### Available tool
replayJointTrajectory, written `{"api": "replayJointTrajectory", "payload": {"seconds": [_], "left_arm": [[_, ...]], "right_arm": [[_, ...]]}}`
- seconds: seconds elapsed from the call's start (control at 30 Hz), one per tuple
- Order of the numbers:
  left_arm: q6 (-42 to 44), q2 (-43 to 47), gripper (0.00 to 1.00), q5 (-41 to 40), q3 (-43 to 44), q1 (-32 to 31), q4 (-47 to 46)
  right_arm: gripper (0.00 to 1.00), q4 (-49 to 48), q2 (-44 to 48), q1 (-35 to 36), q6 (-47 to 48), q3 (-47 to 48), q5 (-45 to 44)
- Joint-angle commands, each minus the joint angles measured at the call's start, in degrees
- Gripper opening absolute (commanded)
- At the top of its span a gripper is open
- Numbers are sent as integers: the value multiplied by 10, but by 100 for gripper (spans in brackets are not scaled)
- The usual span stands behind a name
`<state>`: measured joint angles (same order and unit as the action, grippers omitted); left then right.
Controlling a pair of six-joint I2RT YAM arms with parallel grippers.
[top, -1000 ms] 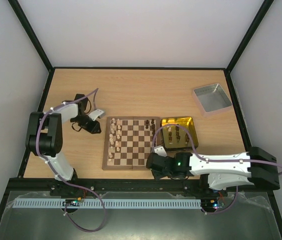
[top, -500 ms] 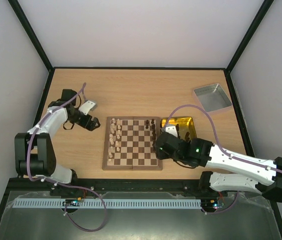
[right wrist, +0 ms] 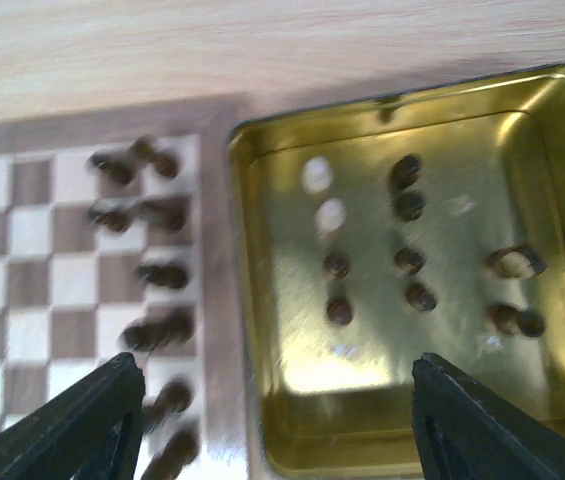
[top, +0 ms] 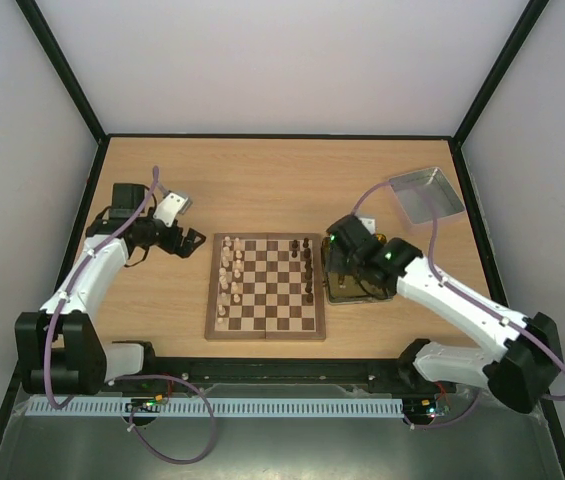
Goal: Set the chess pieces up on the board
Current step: Pick up the chess piece from the storage box.
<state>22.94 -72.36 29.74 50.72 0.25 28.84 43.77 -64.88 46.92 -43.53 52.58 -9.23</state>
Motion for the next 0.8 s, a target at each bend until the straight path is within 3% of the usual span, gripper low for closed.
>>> {"api": "replayJointTrajectory", "payload": {"seconds": [0.0,0.17,0.3,0.53,0.77], "left_arm": [[-15,12,100,22,-15,-3,-16],[-18,20,100,29,-19,-3,-17],[-18,16,100,31,-19,-3,-16],[-15,19,100,48,-18,-5,-9],[-11,19,100,56,-17,-12,-6]], "right_arm": [[69,-67,-42,-117,52,2,63],[62,-114,-127,-181,68,20,102],[49,-125,-197,-184,68,55,120],[46,-104,-245,-184,68,90,111],[34,-97,-291,-185,69,111,132]]}}
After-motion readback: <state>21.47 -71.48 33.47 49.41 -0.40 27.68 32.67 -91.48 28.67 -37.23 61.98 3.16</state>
